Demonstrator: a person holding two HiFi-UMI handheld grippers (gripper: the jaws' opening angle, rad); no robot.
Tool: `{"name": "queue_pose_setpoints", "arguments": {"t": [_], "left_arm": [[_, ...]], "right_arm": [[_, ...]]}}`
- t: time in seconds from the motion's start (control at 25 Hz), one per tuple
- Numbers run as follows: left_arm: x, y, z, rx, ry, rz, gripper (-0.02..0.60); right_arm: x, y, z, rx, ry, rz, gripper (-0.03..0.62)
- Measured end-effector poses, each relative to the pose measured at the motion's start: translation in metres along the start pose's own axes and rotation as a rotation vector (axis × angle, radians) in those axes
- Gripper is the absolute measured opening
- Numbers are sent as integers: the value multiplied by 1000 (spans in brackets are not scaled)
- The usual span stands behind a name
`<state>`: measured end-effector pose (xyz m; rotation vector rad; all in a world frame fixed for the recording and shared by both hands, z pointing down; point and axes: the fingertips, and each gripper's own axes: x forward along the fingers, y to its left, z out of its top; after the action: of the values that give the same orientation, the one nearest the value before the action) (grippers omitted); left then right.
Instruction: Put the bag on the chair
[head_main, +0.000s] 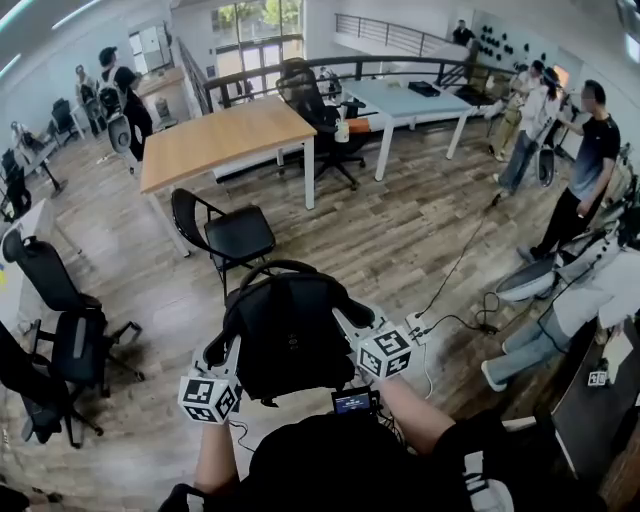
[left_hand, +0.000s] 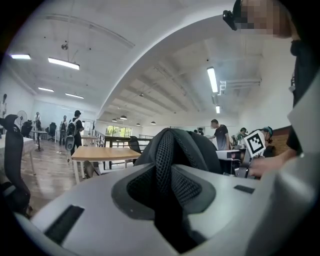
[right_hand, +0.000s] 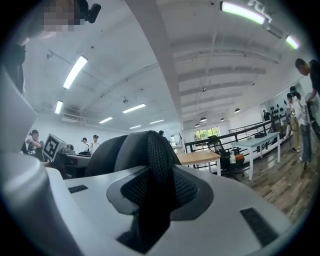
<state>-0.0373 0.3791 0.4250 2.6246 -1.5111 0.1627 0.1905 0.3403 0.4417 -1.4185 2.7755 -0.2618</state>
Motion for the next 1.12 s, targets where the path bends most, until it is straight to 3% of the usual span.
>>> {"name": "queue_pose_setpoints", "arguments": {"t": [0.72,1.12], "left_arm": [[-11,-16,-4,-55,3,35,94],[-21,-25,-3,-47,2,46,94]], "right_arm": [[-11,-2,5,10,6,46,124],[-22,3,9,14,-7,56,126]]}}
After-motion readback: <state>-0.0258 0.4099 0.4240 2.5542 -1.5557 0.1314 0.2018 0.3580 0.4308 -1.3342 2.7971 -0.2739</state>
